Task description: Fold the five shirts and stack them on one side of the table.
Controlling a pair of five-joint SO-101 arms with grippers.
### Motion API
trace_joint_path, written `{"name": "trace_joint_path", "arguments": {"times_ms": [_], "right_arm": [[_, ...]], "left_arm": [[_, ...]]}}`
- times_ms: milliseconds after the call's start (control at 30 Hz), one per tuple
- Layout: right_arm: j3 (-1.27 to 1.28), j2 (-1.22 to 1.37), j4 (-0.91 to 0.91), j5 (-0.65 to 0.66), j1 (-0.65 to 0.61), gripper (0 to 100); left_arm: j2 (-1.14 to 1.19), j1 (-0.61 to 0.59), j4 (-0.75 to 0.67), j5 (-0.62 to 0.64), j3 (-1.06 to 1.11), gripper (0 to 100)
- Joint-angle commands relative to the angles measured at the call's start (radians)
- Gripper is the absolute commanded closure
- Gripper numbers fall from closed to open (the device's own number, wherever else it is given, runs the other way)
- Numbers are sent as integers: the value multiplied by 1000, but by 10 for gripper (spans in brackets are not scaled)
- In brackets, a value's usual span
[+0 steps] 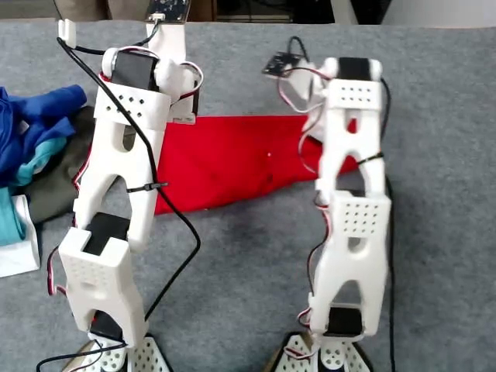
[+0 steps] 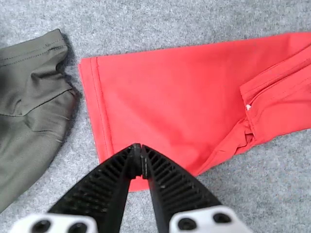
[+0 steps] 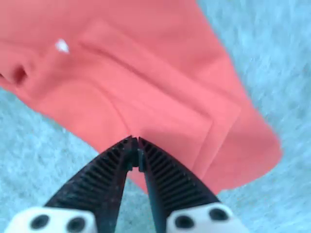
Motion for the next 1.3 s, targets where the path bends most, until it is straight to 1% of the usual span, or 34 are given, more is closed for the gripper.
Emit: {"name": "trace_joint_path", "arguments": {"times_ms": [0,133,300,433,633,833,933,1067,1167,1267], "right_arm": [[31,-28,17,-3,68,994],[53,44,17,-5,113,994],[53,137,21,-11,124,994],[31,147,21,-63,151,994],[-25,-7,23,-91,185,994],[93,-216,20,-92,197,994],[156,-251,15,-91,214,994],[228,-205,-83,-92,248,994],[260,-137,-164,-92,249,994],[262,-48,-198,-92,243,994]], "left_arm": [[-59,3,8,-9,0,976],[-59,6,8,-9,0,976],[-59,3,8,-9,0,976],[-59,3,8,-9,0,976],[-59,6,8,-9,0,976],[-59,6,8,-9,0,976],[-58,6,8,-9,0,976],[-53,6,8,-9,0,976],[-51,2,8,-9,0,976],[-51,2,8,-11,-2,976]]}}
